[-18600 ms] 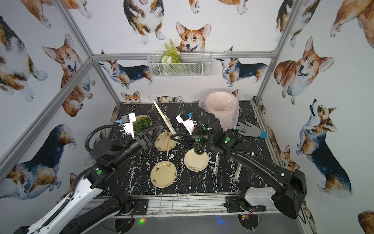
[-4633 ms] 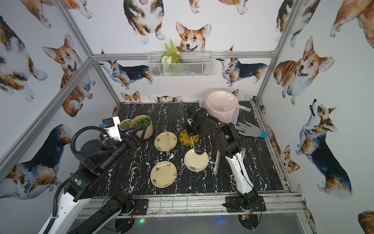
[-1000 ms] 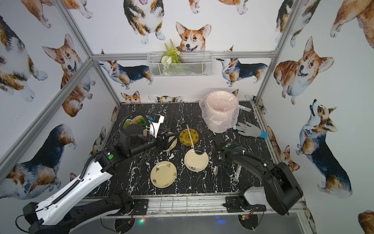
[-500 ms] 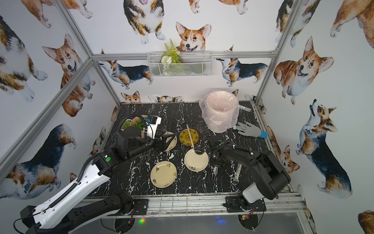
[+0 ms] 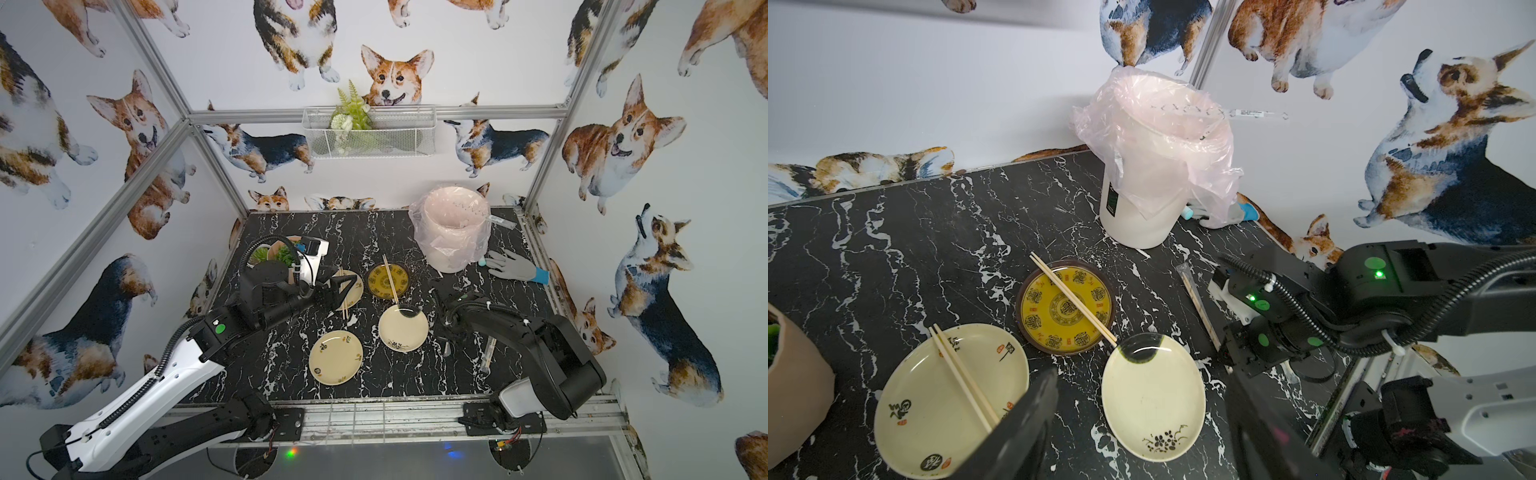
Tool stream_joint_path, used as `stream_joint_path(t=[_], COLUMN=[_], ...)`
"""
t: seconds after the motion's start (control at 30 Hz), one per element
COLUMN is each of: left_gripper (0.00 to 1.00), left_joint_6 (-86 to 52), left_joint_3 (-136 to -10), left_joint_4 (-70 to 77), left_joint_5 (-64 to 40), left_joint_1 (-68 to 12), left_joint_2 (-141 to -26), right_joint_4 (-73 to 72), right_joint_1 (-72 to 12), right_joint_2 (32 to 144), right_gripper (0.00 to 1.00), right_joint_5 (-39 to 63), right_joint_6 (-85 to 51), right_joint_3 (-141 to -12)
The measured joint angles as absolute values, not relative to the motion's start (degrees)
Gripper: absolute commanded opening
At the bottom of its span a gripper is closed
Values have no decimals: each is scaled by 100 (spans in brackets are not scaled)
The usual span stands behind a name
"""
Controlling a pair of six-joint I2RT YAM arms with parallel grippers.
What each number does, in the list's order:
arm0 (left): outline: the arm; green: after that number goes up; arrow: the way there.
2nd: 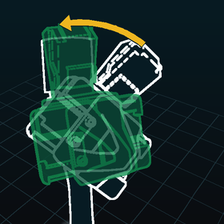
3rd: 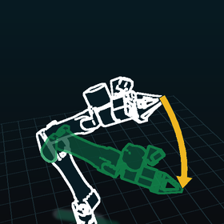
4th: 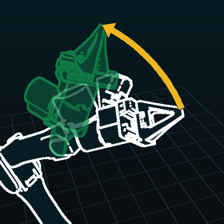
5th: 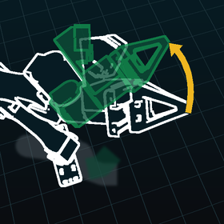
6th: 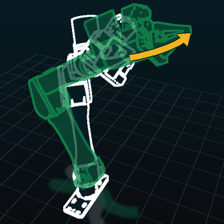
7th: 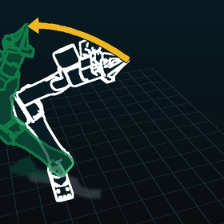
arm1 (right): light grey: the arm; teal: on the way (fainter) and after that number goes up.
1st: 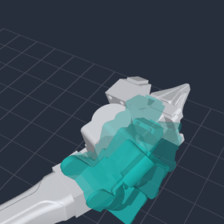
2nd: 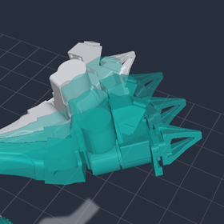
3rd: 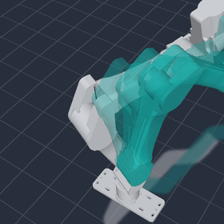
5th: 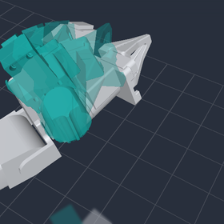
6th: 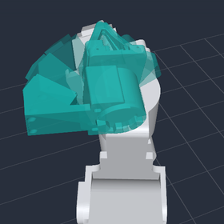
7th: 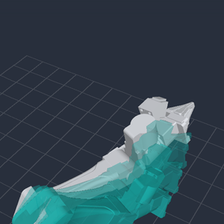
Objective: Remove the packaging of disposable chopsticks
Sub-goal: Pick up the disposable chopsticks from the center of the board.
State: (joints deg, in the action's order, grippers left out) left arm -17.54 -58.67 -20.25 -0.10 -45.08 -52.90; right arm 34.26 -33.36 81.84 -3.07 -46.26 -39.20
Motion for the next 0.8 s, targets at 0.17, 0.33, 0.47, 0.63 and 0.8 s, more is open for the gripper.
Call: stream_joint_path(t=[0.17,0.33,0.47,0.63,0.8], left_gripper=[67,67,68,69,72], left_joint_6=[-1754,-1767,-1824,-2034,-2403], left_joint_3=[-5865,-5913,-5986,-6130,-6289], left_joint_4=[-2023,-2005,-1872,-1739,-1723], left_joint_5=[-10,-21,-167,-246,-272], left_joint_1=[-4506,-4508,-4506,-4506,-4427], left_joint_2=[-5288,-5345,-5411,-5651,-5955], right_joint_4=[3503,3837,4112,4071,3583], right_joint_1=[-3334,-3365,-3540,-4005,-4856], right_joint_2=[7553,6160,4925,4165,4283], right_gripper=[0,0,0,0,0], right_joint_5=[-167,163,478,1140,1518], right_joint_6=[-4624,-4681,-4827,-5050,-5098], right_joint_3=[-3632,-3295,-3133,-3033,-3249])
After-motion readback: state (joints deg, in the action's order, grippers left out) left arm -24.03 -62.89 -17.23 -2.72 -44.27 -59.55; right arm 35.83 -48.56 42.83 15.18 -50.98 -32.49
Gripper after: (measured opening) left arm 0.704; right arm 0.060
